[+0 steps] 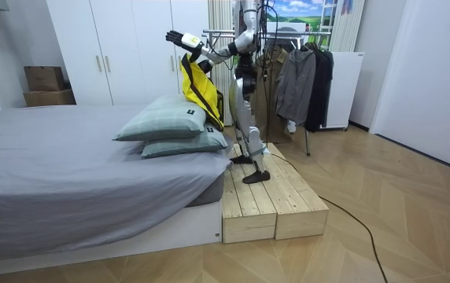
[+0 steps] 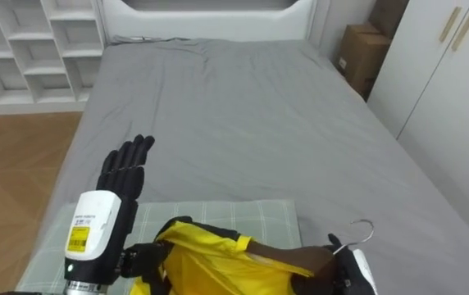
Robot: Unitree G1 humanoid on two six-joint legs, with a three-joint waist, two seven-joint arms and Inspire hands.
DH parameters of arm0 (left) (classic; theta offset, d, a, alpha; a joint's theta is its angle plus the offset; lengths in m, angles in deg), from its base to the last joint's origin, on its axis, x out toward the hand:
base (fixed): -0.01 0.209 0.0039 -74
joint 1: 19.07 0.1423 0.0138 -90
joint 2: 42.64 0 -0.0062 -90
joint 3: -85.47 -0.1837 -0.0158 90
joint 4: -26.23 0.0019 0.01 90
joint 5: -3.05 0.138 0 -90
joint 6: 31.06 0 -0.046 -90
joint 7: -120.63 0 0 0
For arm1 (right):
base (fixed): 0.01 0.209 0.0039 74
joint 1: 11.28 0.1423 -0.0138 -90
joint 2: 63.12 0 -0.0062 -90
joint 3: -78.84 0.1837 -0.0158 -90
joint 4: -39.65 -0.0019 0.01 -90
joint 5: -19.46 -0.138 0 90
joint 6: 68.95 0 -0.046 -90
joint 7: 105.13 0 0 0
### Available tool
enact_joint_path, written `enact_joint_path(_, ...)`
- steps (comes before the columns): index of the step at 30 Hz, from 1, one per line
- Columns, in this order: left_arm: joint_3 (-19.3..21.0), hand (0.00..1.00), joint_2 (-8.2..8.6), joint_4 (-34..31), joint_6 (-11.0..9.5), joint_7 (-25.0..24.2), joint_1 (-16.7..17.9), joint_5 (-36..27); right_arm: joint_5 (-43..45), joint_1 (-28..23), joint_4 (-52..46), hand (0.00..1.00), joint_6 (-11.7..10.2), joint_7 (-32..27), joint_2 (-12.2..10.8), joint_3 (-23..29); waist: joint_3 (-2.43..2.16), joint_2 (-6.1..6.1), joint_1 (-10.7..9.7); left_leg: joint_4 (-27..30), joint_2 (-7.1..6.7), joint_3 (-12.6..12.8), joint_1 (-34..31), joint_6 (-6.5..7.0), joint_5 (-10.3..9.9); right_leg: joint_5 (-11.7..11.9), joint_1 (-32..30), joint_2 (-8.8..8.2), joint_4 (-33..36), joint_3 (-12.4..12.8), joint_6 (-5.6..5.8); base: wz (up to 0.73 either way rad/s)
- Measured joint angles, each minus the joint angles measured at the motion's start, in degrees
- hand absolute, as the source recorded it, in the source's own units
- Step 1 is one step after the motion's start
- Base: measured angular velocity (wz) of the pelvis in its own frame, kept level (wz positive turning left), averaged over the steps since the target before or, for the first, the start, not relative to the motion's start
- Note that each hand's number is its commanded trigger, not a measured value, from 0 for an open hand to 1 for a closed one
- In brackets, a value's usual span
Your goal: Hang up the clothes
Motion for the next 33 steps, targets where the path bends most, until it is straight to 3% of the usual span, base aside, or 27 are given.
enact_joint_path(10, 0.1, 0.00, -0.16, -1.4, 0.1, -0.7, 0.0, -0.2, 4.0, 0.0, -7.1, 1.00, -0.4, -0.7, 2.6, 0.0, 0.00, -0.50, 0.3, 0.0, 0.02, 0.3, 0.2, 0.00, 0.0, 0.0, 0.0, 0.11, -0.1, 0.5, 0.03, -0.02)
enact_joint_path(16, -0.1, 0.00, -0.26, -1.4, 0.0, -3.0, 0.0, -0.4, 6.7, 0.5, -7.6, 1.00, -0.6, -1.5, 3.9, 0.5, 0.41, -1.35, 0.4, 0.0, 0.03, 0.6, 0.1, 0.00, 0.0, 0.0, 0.0, 0.12, -0.1, 0.5, 0.03, 0.00)
enact_joint_path(22, 0.0, 0.00, -0.06, -1.5, 0.2, -7.2, -0.1, -1.8, 8.3, 3.8, -7.5, 1.00, -0.6, -1.4, 5.1, 0.6, 0.46, -1.21, 0.1, 0.0, 0.06, 1.1, -0.3, 0.00, 0.0, 0.1, -0.8, 0.16, 0.1, 1.1, 0.04, -0.05)
enact_joint_path(29, -1.5, 0.00, -0.01, -6.0, 0.5, -12.8, -0.3, -4.1, 9.8, 6.9, -7.5, 1.00, -0.5, -1.3, 5.3, 0.5, 0.45, -1.27, 0.5, -0.1, 0.05, 1.1, 0.0, 0.00, 0.0, 0.1, -0.8, 0.12, 0.2, 0.9, 0.04, 0.00)
enact_joint_path(33, -2.4, 0.00, 0.35, -6.9, 1.6, -17.4, -0.3, -4.1, 13.9, 7.6, -7.5, 1.00, -0.5, -0.7, 5.3, 0.5, 0.49, -1.33, 0.8, -0.3, 0.04, 1.1, 0.0, 0.00, 0.0, 0.1, -0.7, 0.07, 0.0, 0.6, 0.05, 0.00)
